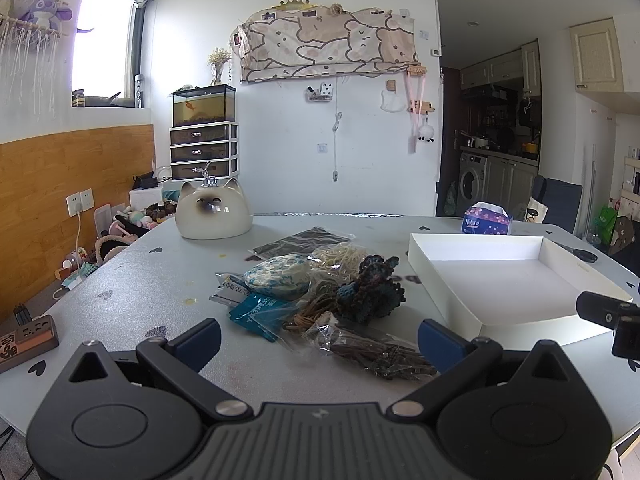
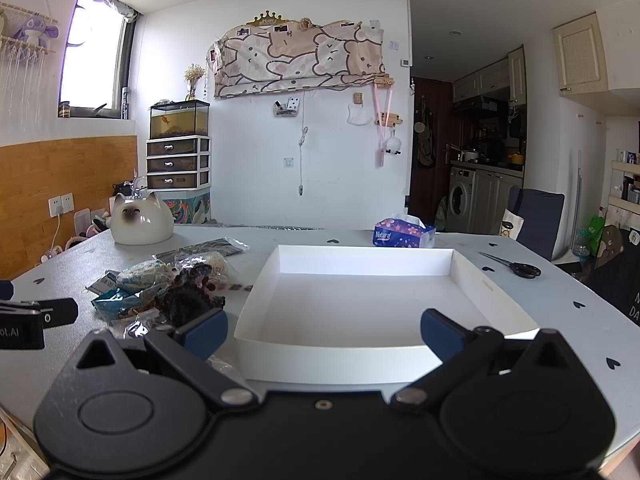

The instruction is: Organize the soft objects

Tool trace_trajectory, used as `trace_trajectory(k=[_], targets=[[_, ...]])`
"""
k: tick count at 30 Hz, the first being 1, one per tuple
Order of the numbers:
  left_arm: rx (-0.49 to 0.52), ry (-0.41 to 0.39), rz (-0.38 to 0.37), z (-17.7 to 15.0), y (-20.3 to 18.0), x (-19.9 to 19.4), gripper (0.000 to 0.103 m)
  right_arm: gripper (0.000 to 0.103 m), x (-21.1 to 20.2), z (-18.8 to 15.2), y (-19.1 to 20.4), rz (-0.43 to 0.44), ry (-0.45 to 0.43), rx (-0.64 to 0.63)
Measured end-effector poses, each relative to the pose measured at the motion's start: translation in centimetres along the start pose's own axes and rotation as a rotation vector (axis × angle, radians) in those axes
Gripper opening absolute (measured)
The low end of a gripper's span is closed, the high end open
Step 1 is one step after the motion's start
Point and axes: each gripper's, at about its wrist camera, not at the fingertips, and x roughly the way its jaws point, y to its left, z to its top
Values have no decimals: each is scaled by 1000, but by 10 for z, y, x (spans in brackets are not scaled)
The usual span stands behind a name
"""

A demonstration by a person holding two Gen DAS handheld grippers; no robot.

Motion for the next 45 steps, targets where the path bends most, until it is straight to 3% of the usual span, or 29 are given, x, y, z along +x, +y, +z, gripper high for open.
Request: trace_trajectory(k=[36,45], targets=[[-5,4,-2,-1,0,-3,103,103,1,0,0,-1,4,0],[-15,40,3,-16,-3,13,103,103,9,-12,4,8,29,5]])
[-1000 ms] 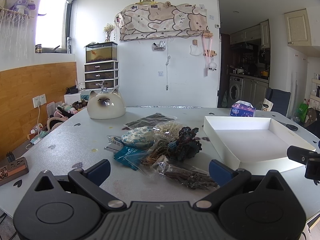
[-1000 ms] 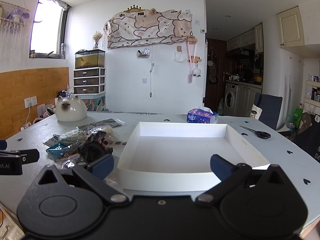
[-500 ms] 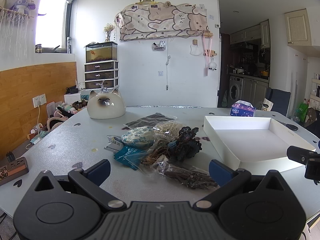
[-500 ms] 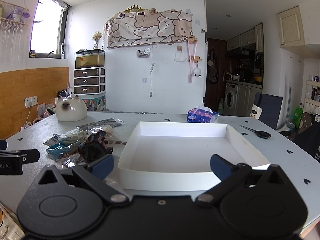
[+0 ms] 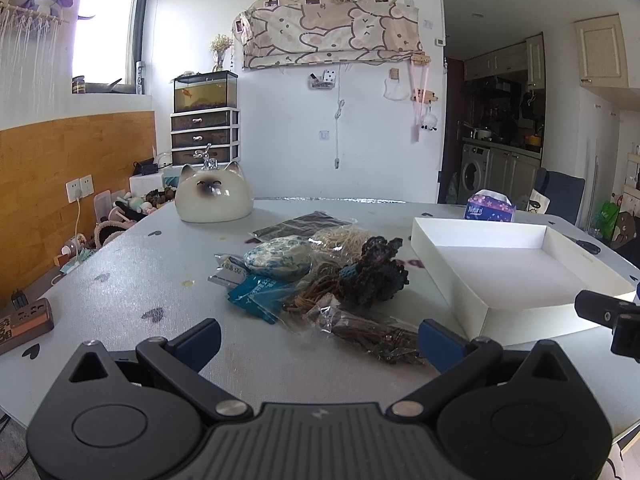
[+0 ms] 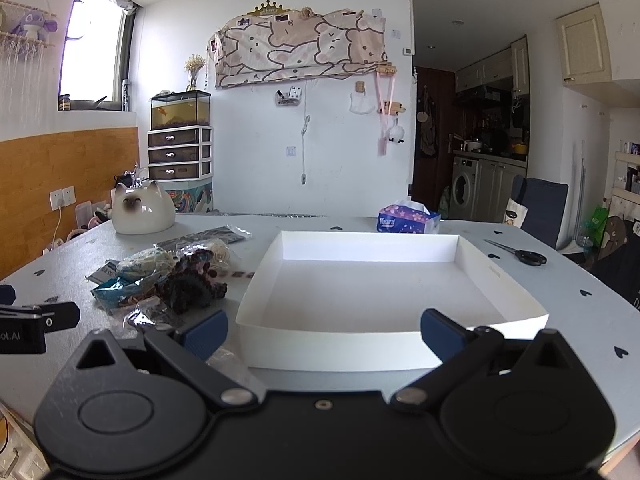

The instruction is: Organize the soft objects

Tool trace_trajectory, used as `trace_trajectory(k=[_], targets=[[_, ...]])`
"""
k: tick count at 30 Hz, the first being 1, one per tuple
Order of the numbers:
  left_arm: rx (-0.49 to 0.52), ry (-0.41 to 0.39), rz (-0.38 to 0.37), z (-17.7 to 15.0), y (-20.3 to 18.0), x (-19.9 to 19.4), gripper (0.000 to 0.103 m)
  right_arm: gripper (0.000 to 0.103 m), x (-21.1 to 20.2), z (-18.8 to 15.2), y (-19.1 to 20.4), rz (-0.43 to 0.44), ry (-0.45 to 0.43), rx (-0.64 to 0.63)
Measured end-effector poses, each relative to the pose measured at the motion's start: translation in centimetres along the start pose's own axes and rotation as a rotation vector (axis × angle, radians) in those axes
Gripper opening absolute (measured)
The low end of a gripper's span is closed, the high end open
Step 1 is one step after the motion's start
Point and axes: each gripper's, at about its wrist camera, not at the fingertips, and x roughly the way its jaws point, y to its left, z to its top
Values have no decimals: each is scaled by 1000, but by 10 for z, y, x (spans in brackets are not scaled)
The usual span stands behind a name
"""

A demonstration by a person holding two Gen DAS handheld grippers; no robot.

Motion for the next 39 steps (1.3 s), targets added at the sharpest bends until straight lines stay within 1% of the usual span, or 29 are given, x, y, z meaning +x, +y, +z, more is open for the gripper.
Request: trace_trajectory(k=[6,10,13,15,18,21,22,23,24,25,27,28,29,30,31,32,33,34,35,37,39], targets=[[-14,31,11,-7,5,11,103,103,12,-8,0,12,25,5],[-22,42,5,-13,10,20,103,103,19,-12,2,43,35,6],[-18,39,-24,-17,15,26,103,103,26,-15,5,55,21,-2],[-33,30,-49,-17,20,31,103,103,32,-13,5,66,17,-3],[-69,21,-78,-14,30,39,103,103,41,-9,6,116,3,-32],[-71,-1,-93,-6,37,48,103,102,50,-4,11,165,-14,-76],[-67,-9,-103,-3,39,51,103,99,54,-1,13,189,-22,-84],[-64,-12,-123,1,41,54,103,91,58,1,15,225,-29,-91],[-60,-10,-151,4,44,58,103,87,61,3,16,254,-27,-100],[-54,-6,-180,8,46,62,103,85,66,5,19,286,-22,-115],[-46,-1,-217,15,50,70,101,80,73,8,27,333,-32,-157],[-40,-1,-229,19,51,74,99,78,76,9,29,350,-35,-172],[-31,-1,-245,22,52,78,98,72,79,11,33,379,-34,-187],[-19,4,-259,25,54,83,94,66,81,12,36,407,-29,-196],[-6,11,-269,28,55,88,91,63,84,13,39,447,-20,-208],[4,17,-285,30,56,92,89,57,87,14,42,479,-12,-217],[10,29,-303,32,58,99,86,49,90,14,45,510,-1,-228],[13,48,-317,35,60,105,81,45,94,14,49,536,15,-241],[16,69,-328,37,62,112,80,40,99,14,53,558,34,-253],[37,95,-333,40,63,124,79,40,106,12,59,596,82,-275],[74,116,-316,41,62,134,79,40,113,10,63,634,120,-298]])
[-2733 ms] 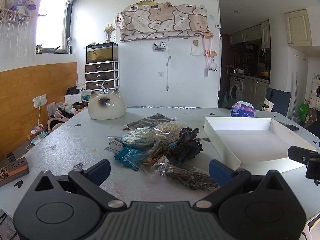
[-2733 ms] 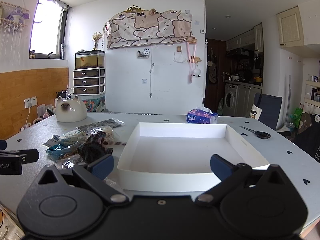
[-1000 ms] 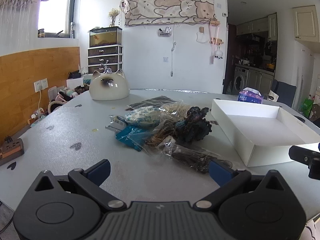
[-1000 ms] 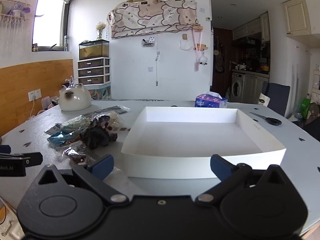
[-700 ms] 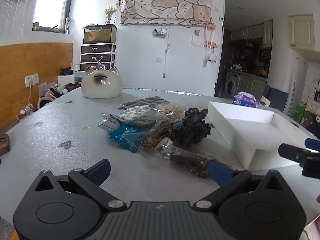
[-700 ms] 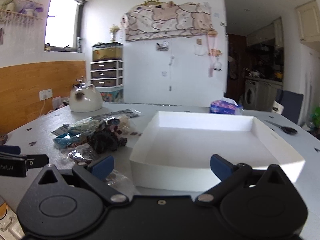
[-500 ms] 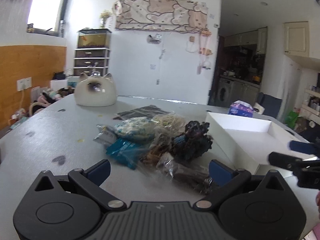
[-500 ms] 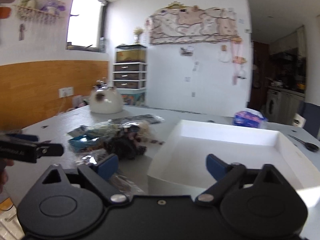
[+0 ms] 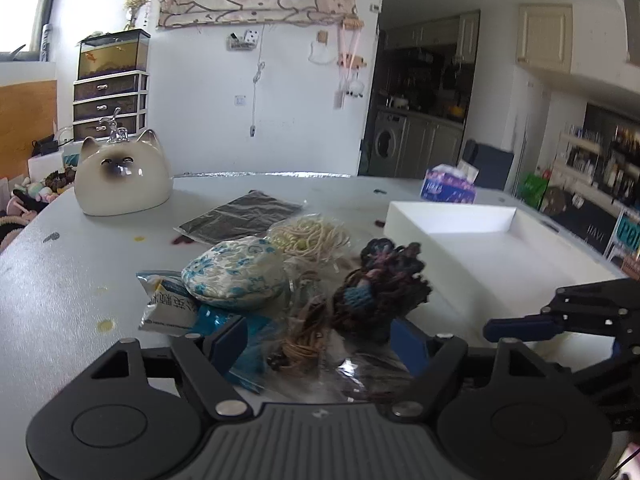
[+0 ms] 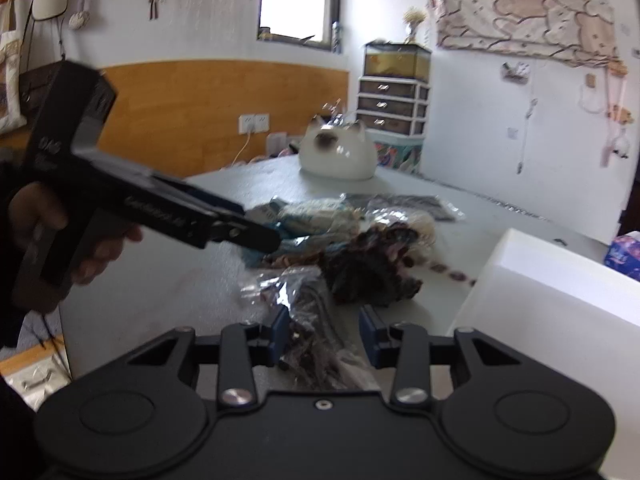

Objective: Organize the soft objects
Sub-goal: 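Move both grippers down toward the pile of clear plastic bags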

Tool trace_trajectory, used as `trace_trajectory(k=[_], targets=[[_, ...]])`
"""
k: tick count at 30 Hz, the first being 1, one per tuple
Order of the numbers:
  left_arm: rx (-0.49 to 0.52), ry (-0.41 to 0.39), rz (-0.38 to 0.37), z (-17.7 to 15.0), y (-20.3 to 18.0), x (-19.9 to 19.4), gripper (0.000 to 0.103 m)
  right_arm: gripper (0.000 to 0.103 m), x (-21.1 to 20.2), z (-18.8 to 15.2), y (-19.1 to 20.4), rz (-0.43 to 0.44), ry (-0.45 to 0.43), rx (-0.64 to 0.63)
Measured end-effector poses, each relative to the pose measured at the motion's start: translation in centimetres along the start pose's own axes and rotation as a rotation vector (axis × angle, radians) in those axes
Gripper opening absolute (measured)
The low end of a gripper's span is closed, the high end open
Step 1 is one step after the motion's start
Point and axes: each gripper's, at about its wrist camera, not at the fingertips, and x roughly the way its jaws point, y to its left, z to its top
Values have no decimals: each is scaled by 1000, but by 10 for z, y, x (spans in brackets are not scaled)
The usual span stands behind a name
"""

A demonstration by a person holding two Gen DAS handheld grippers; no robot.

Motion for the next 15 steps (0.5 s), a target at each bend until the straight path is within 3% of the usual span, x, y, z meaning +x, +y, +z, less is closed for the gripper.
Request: trace_trajectory(k=[7,12,15], targets=[[82,90,8,11,5,37,77,41,20,-8,6,-4,125,-58],[139,149,6,15,-1,63,67,32,17,-9,14,-31,168,-49],[156,165,-4,16,-3,72,56,30,12,-12,17,-26,173,-43]])
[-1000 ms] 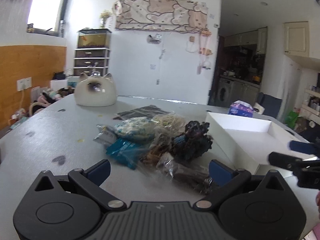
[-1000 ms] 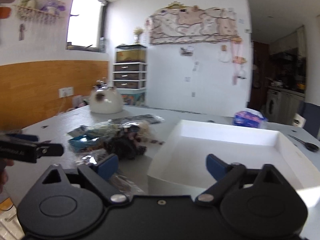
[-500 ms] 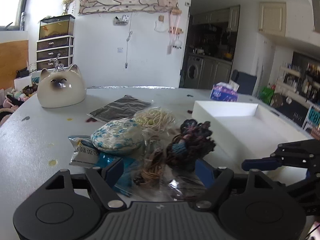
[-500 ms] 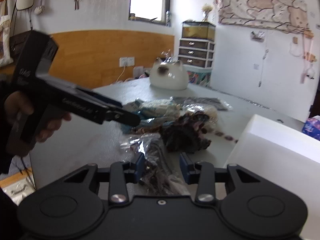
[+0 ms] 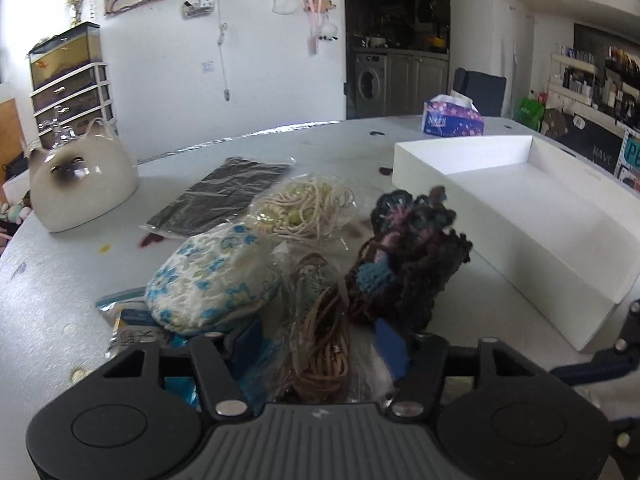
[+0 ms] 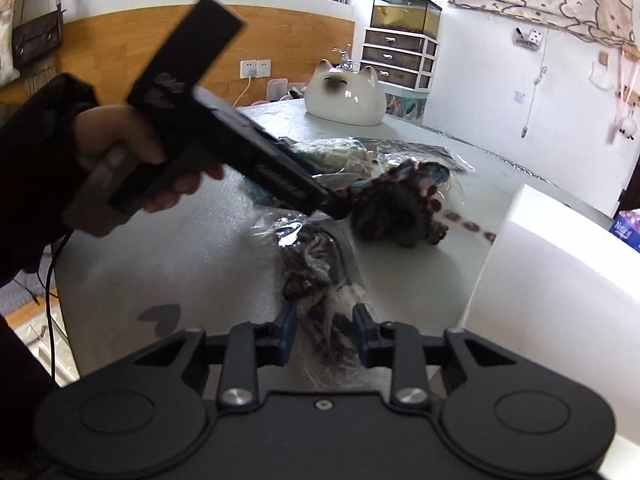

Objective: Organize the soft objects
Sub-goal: 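Move both grippers down toward the pile of clear plastic bags, then grasp the clear bag of dark cords with right gripper while left grasps brown-cord bag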

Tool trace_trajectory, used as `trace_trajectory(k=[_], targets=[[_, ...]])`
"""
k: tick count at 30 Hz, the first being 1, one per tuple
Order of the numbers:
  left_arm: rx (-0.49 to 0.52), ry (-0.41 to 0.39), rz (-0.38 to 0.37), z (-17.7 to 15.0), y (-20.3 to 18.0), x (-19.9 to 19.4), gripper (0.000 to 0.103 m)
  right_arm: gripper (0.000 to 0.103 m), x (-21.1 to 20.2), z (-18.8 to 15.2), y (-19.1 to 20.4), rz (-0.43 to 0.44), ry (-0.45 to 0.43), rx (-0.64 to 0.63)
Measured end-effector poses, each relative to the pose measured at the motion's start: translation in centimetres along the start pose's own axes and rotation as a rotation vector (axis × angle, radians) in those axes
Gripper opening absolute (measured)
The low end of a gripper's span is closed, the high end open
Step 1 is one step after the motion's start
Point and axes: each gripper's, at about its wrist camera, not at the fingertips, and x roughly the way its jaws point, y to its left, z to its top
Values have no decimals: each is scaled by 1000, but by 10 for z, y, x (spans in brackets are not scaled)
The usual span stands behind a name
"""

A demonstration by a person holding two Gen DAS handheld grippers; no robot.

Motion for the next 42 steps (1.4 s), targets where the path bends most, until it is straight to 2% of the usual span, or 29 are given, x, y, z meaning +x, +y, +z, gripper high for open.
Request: trace_trajectory(k=[3,4,10,12,15,20,22,27,28,34,42], targets=[[24,12,12,-3,-7,4,42,29,-3,-1,1,13,10,42],[24,11,12,-4,-8,4,40,29,-4,-1,2,24,14,61],[18,1,-1,-16,-13,-9,36,30,-20,-1,10,71,13,114],[10,-3,-8,-21,-12,-15,36,40,-23,3,8,84,-24,128],[-18,-9,-17,-29,-10,-24,35,45,-21,11,3,98,-37,116],[-97,-20,-29,-37,0,-38,32,53,-1,16,0,175,34,78],[-137,-24,-28,-40,4,-42,29,52,6,15,1,201,55,74],[-190,-38,-24,-44,10,-48,26,26,7,11,11,158,46,52],[-196,-42,-23,-44,10,-49,25,24,5,10,12,150,40,51],[-233,-108,-3,-42,14,-65,25,22,-14,8,8,81,-21,105],[-296,-197,-6,-32,4,-87,25,22,-39,10,-17,-41,-123,295]])
